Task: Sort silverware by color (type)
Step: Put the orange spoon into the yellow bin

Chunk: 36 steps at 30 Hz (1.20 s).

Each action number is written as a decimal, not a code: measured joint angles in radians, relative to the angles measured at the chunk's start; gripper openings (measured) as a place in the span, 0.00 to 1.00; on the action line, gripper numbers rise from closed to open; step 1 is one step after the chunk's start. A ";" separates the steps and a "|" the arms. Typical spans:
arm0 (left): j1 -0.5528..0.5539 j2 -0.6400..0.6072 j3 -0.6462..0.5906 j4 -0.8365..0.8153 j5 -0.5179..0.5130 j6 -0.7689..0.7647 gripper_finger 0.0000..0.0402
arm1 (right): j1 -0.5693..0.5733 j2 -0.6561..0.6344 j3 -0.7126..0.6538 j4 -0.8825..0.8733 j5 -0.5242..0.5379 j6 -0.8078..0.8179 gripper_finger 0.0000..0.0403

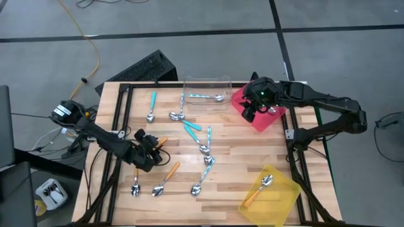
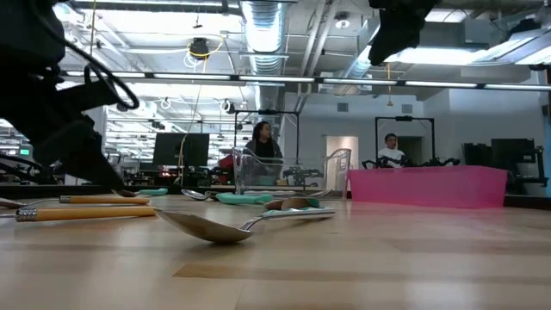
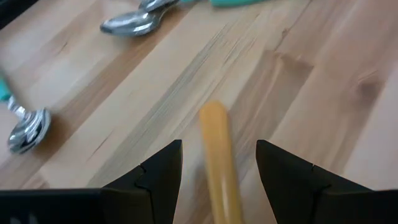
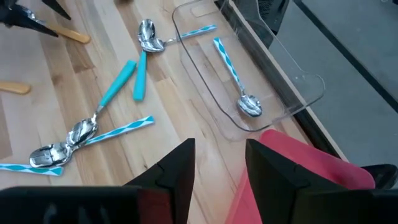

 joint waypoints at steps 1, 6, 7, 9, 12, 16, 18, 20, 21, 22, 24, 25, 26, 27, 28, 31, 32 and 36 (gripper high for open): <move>0.000 0.013 0.000 -0.006 0.000 -0.014 0.47 | 0.000 0.000 0.000 0.000 0.000 0.002 0.41; 0.000 0.084 0.001 -0.004 0.037 -0.060 0.47 | -0.001 0.000 0.000 -0.001 -0.001 0.008 0.41; 0.000 0.099 0.003 -0.002 0.040 -0.072 0.47 | -0.001 0.000 0.000 0.000 -0.001 0.009 0.41; -0.001 0.124 0.004 0.000 0.040 -0.096 0.47 | -0.001 0.000 0.000 -0.001 -0.001 0.015 0.41; -0.001 0.147 0.005 -0.001 0.042 -0.134 0.47 | -0.001 0.000 0.000 -0.001 -0.002 0.018 0.41; 0.000 0.148 0.005 0.001 0.074 -0.153 0.40 | -0.001 0.000 0.000 -0.002 -0.003 0.026 0.41; 0.000 0.148 0.005 0.006 0.093 -0.155 0.33 | -0.001 0.000 0.000 -0.002 -0.003 0.026 0.41; 0.000 0.148 0.006 0.013 0.110 -0.155 0.23 | -0.001 0.000 0.000 -0.002 -0.003 0.026 0.41; 0.000 0.148 0.006 0.017 0.113 -0.155 0.18 | -0.001 0.000 0.000 -0.002 -0.003 0.026 0.41; 0.000 0.148 0.006 0.016 0.113 -0.154 0.13 | -0.001 0.000 0.000 -0.002 -0.003 0.027 0.41; 0.000 0.148 0.006 0.016 0.113 -0.150 0.07 | 0.000 0.000 0.000 -0.002 -0.003 0.032 0.41; 0.000 0.148 0.006 0.017 0.112 -0.152 0.07 | 0.004 0.000 0.000 -0.002 -0.003 0.039 0.41; 0.000 0.148 0.005 0.018 0.111 -0.156 0.07 | 0.007 0.000 0.000 -0.002 -0.003 0.042 0.41; 0.000 0.148 0.005 0.022 0.108 -0.159 0.07 | 0.011 0.000 0.000 -0.002 -0.003 0.042 0.41; 0.000 0.146 0.003 0.029 0.104 -0.159 0.07 | 0.017 0.000 0.000 -0.002 -0.003 0.042 0.41; -0.007 0.123 0.000 0.063 0.084 -0.149 0.07 | 0.036 0.000 0.000 0.005 -0.003 0.042 0.41; -0.009 0.110 0.002 0.064 0.077 -0.144 0.07 | 0.043 0.000 0.000 0.007 -0.003 0.042 0.41; -0.010 0.036 0.007 0.071 0.042 -0.121 0.03 | 0.067 0.000 0.000 0.008 -0.003 0.042 0.41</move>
